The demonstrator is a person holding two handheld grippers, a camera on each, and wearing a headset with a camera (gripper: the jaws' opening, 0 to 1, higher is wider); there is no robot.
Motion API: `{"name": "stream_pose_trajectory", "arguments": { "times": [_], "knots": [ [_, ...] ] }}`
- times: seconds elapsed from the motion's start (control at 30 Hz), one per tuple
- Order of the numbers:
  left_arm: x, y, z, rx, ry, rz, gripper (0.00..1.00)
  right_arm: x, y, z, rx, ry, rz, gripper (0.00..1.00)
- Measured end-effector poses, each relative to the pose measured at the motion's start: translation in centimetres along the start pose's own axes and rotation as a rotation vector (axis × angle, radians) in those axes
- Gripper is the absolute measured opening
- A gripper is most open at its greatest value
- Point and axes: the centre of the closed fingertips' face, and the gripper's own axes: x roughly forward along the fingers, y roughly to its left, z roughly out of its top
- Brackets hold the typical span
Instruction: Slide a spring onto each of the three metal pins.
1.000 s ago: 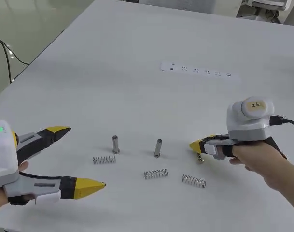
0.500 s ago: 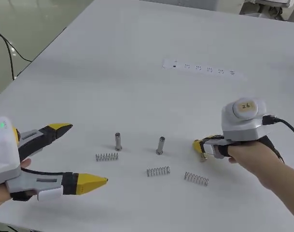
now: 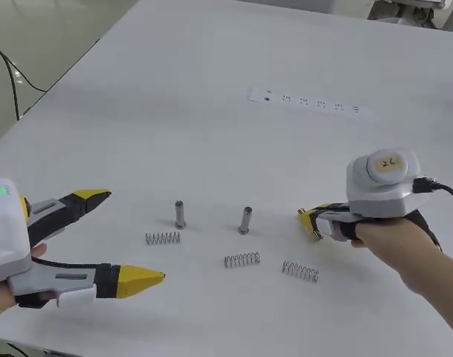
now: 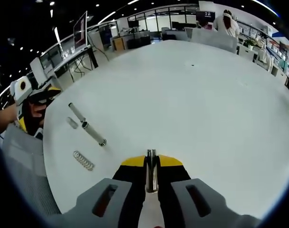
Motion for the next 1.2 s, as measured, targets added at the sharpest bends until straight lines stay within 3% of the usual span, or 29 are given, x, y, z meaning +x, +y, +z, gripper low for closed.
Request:
{"name": "stream_pose_trajectory", "arguments": {
  "times": [0.43,1.2],
  "knots": [
    [0.1,-0.1,0.2,0.002,-0.005,0.002,0.97,-0.9,0.6,1.2,-0.028,-0.126,0.005,0.05],
    [0.0,0.0,0.3,0.004,-0.006,0.007,0.97,-1.9,1.3,0.1,-0.127,-0.128,0.002,0.05]
  ]
}}
